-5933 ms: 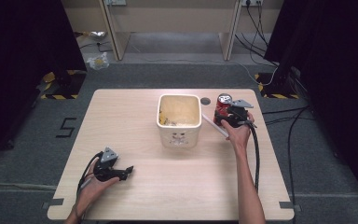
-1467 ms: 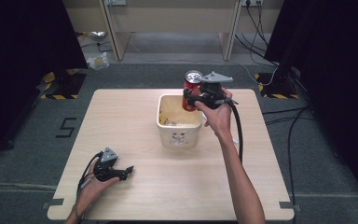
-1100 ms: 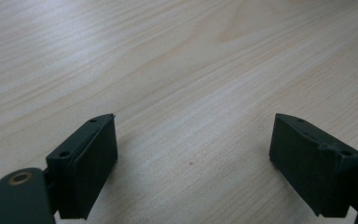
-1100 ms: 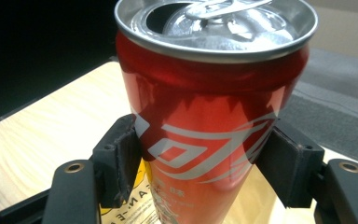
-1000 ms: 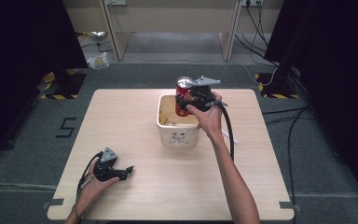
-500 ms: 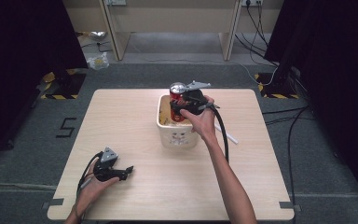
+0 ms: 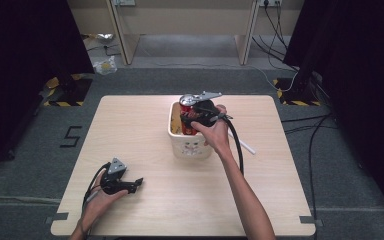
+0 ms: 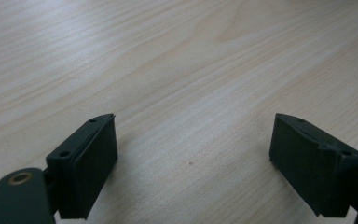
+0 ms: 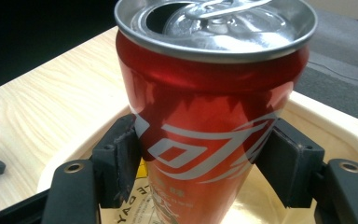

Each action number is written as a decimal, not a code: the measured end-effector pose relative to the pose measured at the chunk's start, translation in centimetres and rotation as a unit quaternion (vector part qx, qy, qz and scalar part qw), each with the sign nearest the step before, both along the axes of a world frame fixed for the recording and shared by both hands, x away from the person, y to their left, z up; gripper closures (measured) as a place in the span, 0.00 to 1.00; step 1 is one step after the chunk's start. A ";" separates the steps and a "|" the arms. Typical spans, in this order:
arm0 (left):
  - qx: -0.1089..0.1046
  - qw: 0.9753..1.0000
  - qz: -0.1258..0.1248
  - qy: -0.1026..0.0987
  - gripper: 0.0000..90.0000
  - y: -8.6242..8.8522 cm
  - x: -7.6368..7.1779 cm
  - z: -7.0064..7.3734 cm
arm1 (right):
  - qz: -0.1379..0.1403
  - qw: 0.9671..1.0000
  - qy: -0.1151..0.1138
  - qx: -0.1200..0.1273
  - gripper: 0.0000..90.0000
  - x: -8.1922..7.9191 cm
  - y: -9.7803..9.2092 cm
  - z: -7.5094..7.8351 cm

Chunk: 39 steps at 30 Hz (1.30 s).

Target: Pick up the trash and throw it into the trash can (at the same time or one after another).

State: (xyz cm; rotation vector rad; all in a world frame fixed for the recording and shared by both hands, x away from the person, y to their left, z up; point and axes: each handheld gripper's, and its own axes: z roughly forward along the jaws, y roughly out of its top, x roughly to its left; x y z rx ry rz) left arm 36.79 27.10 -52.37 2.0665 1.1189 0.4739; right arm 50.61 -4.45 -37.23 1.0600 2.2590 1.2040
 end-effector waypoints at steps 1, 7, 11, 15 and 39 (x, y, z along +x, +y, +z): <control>0.000 1.000 0.000 0.000 0.16 0.0 0.0 0.0 | 0.001 1.000 0.000 0.001 0.38 -0.1 0.1 -0.1; 0.000 1.000 0.000 0.000 0.16 0.0 0.0 0.0 | 0.007 1.000 0.011 -0.008 0.38 -0.2 0.4 -0.7; 0.000 1.000 0.000 0.000 0.16 0.0 0.0 0.0 | 0.009 1.000 0.014 -0.007 0.38 -0.3 0.5 -0.9; 0.000 1.000 0.000 0.000 0.16 0.0 0.0 0.0 | 0.014 1.000 0.019 -0.006 0.38 -0.4 0.4 -1.0; -0.001 1.000 0.001 0.000 0.16 0.0 0.0 0.0 | -0.027 0.999 -0.017 0.032 0.27 -0.9 -3.5 1.9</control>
